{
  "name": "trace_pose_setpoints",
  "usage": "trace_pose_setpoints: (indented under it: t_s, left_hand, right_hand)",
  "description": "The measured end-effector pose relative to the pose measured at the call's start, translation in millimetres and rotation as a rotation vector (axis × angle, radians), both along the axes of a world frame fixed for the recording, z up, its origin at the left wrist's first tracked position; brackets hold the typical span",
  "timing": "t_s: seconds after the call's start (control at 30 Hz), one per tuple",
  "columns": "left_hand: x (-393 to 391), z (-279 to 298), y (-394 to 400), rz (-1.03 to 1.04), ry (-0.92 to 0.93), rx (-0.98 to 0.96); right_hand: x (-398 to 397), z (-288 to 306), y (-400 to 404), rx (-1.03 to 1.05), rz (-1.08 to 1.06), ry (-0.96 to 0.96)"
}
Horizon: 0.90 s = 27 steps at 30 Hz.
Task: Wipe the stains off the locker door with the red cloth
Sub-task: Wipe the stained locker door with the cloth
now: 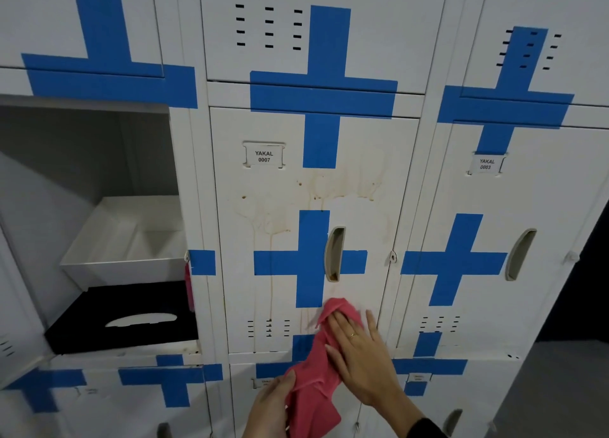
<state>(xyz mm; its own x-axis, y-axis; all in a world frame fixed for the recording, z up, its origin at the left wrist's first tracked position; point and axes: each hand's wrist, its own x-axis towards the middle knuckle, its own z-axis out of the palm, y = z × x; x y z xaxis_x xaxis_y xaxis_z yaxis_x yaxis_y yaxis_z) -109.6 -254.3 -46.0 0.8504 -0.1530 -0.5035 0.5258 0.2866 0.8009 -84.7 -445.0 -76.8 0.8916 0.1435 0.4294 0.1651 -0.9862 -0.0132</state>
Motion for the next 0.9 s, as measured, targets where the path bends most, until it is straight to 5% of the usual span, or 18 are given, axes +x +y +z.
trace_pose_setpoints:
  t_s: [0.13, 0.37, 0.53, 0.73, 0.9]
  left_hand:
    - [11, -7, 7, 0.032, 0.065, 0.027]
    - [10, -12, 11, 0.03, 0.139, -0.001]
    - [4, -12, 4, 0.002, 0.162, -0.027]
    - [-5, -5, 6, 0.003, 0.106, 0.021]
    - [-6, 12, 13, -0.022, 0.117, 0.008]
  right_hand:
    - [9, 14, 15, 0.138, -0.091, -0.083]
    - [8, 18, -11, -0.043, -0.02, -0.062]
    - [9, 18, 6, 0.143, -0.112, -0.103]
    - [4, 24, -15, -0.131, 0.038, -0.054]
    - [10, 44, 9, 0.257, -0.163, -0.222]
